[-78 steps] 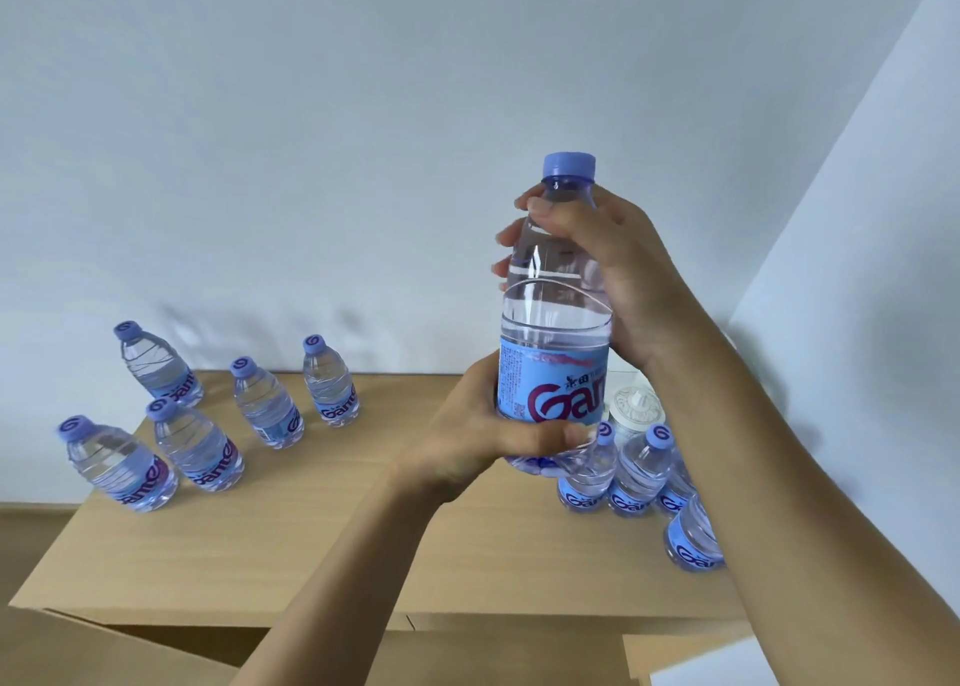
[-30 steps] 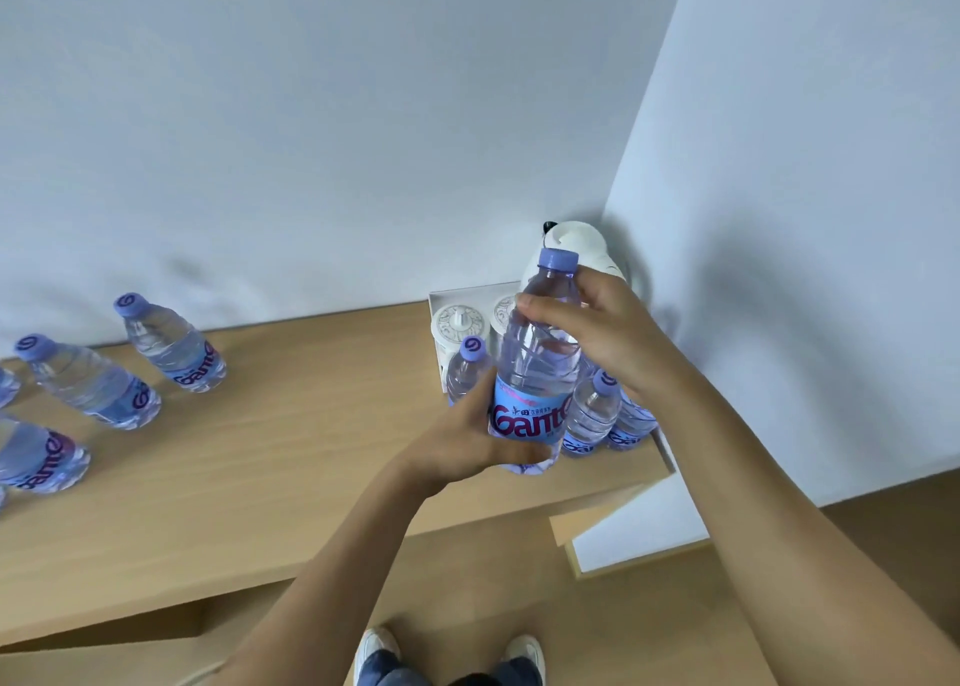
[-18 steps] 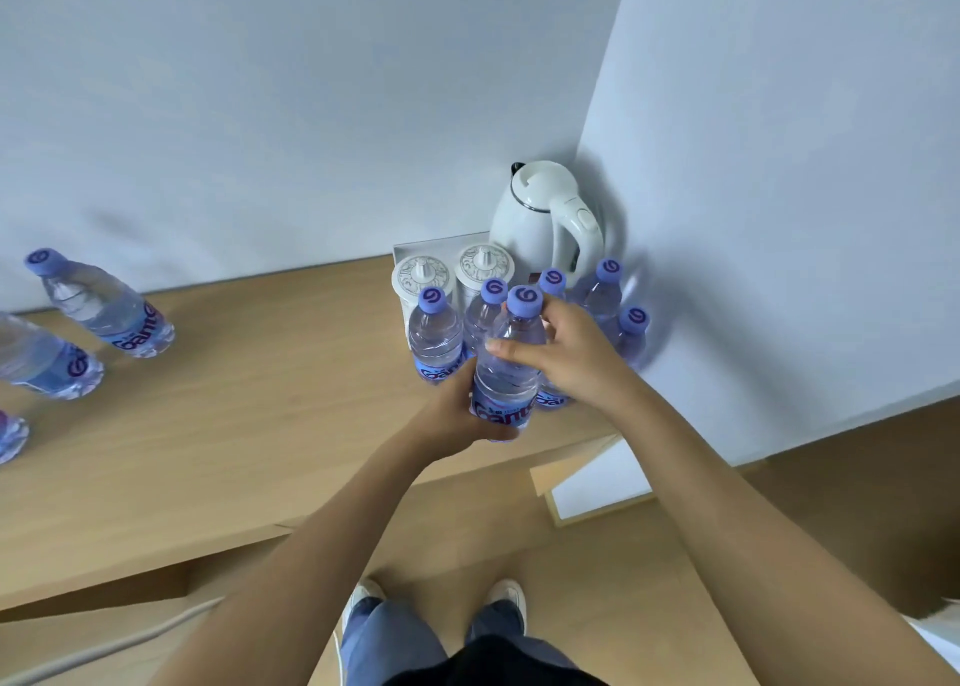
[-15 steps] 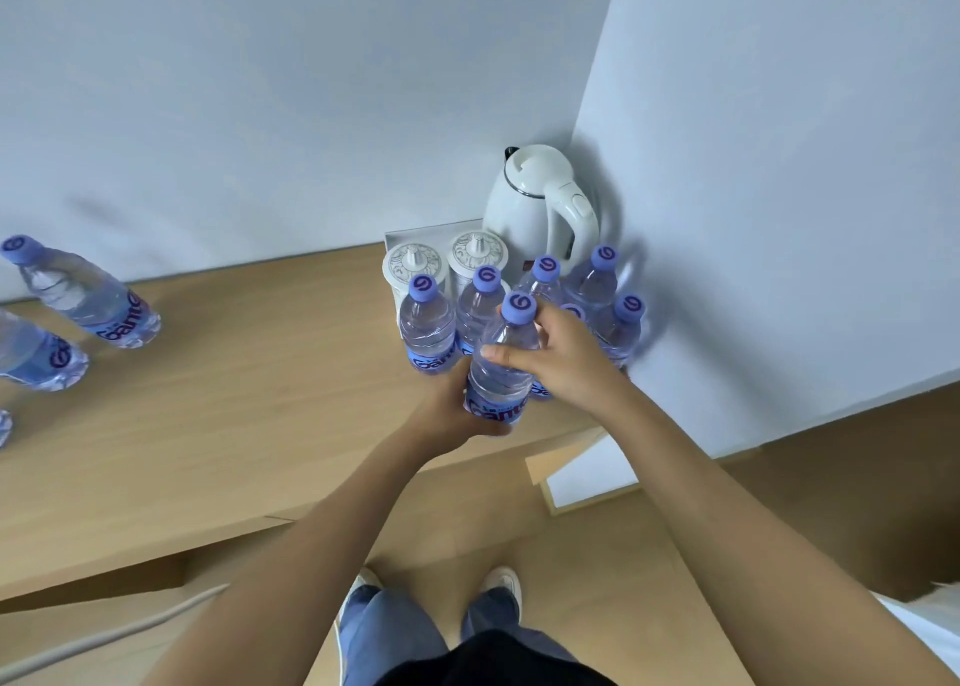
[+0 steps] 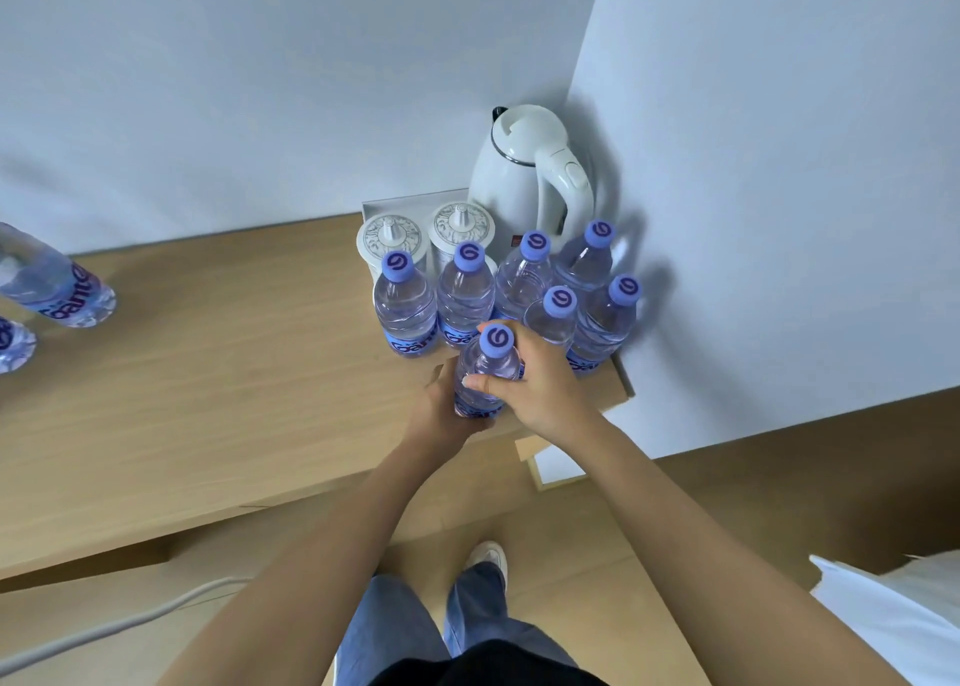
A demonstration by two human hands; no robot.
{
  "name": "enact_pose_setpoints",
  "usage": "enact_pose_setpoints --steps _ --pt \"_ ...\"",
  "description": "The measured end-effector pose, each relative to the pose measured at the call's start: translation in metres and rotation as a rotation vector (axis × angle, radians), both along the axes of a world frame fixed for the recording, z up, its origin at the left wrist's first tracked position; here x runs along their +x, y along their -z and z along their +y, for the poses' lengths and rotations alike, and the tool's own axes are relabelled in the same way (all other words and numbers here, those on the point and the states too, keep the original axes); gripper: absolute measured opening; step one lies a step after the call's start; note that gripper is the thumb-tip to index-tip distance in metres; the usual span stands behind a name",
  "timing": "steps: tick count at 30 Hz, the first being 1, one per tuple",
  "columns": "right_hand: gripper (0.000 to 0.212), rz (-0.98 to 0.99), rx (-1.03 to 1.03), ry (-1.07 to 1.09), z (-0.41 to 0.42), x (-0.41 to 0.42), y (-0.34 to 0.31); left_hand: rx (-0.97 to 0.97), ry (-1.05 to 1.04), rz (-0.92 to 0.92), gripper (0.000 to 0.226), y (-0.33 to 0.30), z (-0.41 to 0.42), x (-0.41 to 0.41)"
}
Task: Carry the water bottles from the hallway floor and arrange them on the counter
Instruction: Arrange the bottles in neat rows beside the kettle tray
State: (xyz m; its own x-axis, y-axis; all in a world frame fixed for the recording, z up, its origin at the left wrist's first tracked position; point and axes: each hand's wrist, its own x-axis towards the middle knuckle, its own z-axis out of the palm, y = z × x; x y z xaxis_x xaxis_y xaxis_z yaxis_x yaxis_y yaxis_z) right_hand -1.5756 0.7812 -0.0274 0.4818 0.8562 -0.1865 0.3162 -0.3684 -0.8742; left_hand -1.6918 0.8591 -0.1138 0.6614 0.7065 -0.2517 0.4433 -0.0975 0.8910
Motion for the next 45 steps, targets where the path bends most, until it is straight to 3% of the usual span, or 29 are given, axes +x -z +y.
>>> enact_pose_setpoints --steps 11,20,25,28,31,36,45 --pt "0.066 -0.215 -0.015 -0.004 0.017 0.0 -0.007 0.037 -0.089 -0.014 0.073 0.002 0.006 0.014" --pt "0.052 -0.404 -0.129 -0.019 0.033 0.0 -0.016 0.06 -0.112 -0.015 0.077 -0.001 0.013 0.024" --pt "0.056 -0.406 -0.149 -0.033 0.036 0.003 -0.019 0.071 -0.102 0.018 0.084 -0.002 0.015 0.023" --pt "0.07 -0.341 -0.149 -0.048 0.035 0.007 -0.026 0.11 -0.051 0.062 0.085 -0.006 0.016 0.02" --pt "0.076 -0.301 -0.057 0.001 0.039 0.008 -0.04 0.097 -0.045 0.104 0.074 -0.014 0.02 0.004" --pt "0.059 -0.288 0.191 0.121 0.068 -0.009 -0.073 0.08 -0.235 0.097 0.047 -0.043 0.04 -0.046" --pt "0.052 -0.197 0.334 0.004 0.147 -0.082 -0.098 0.071 -0.612 -0.004 0.052 -0.098 0.099 -0.153"
